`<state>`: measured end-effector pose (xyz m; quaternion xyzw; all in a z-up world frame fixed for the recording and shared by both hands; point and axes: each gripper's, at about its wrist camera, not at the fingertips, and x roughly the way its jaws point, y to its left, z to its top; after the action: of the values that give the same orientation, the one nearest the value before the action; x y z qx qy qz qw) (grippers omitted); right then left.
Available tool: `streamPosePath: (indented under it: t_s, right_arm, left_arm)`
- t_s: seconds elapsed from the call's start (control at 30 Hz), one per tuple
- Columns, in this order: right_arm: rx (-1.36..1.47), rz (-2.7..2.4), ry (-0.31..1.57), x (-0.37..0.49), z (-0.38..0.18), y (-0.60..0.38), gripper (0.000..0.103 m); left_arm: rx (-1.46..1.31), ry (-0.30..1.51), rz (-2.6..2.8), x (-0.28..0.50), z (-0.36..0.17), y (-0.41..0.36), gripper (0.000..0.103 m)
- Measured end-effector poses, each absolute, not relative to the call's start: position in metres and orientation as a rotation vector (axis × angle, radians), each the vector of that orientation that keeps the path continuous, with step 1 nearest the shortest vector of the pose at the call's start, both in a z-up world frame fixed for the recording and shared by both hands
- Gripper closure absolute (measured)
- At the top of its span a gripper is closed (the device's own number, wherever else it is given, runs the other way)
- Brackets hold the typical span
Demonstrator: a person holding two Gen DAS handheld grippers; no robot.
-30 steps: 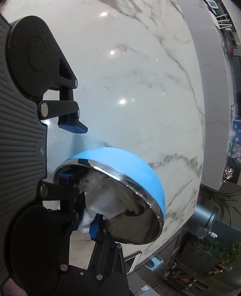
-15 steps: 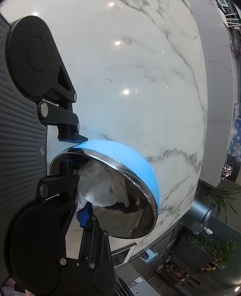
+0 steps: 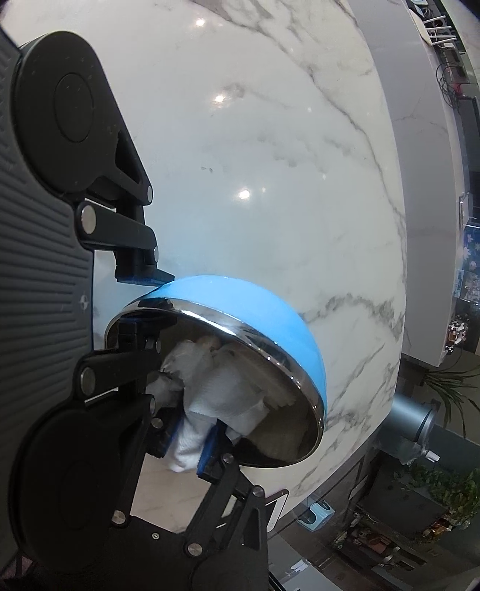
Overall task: Clean bowl
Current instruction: 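Hold the bowl with the left gripper while the right gripper wipes the cloth around its inner wall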
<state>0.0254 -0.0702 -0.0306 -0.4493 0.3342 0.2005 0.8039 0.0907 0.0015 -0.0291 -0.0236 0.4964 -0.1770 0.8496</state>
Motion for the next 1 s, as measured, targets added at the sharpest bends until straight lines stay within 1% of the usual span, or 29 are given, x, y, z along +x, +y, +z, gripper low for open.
streamPosePath:
  t_s: [0.1,0.3,0.33,0.37,0.43,0.47,0.63,0.83,0.9,0.97,1.0]
  right_arm:
    - [-0.958,0.444,0.722,0.023,-0.031,-0.070,0.085]
    - [-0.845,0.474,0.778,0.035,-0.024,-0.077,0.084]
    - [-0.823,0.481,0.791,0.038,-0.024,-0.078,0.084]
    - [-0.808,0.486,0.801,0.042,-0.024,-0.077,0.084]
    - [-0.784,0.488,0.815,0.046,-0.024,-0.079,0.084]
    - [-0.767,0.489,0.823,0.047,-0.024,-0.082,0.084]
    - [-0.674,0.492,0.858,0.055,-0.021,-0.089,0.084]
    - [-0.607,0.495,0.882,0.062,-0.020,-0.095,0.084]
    - [-0.590,0.496,0.887,0.064,-0.021,-0.097,0.084]
    - [-0.577,0.499,0.887,0.065,-0.022,-0.099,0.084]
    - [-0.574,0.500,0.886,0.066,-0.023,-0.099,0.084]
  left_arm:
    - [-0.030,1.052,-0.368,0.089,-0.026,0.003,0.089]
    - [-0.075,1.051,-0.361,0.090,-0.027,0.010,0.089]
    - [-0.085,1.049,-0.359,0.090,-0.028,0.010,0.086]
    - [-0.098,1.048,-0.355,0.091,-0.028,0.011,0.080]
    - [-0.122,1.047,-0.350,0.092,-0.029,0.012,0.076]
    - [-0.133,1.049,-0.354,0.093,-0.030,0.013,0.076]
    - [-0.144,1.034,-0.355,0.094,-0.034,0.007,0.075]
    - [-0.219,1.047,-0.359,0.098,-0.043,0.007,0.075]
    - [-0.224,1.049,-0.364,0.098,-0.043,0.007,0.077]
    - [-0.233,1.054,-0.376,0.099,-0.043,0.007,0.086]
    - [-0.222,1.054,-0.379,0.099,-0.042,0.006,0.087]
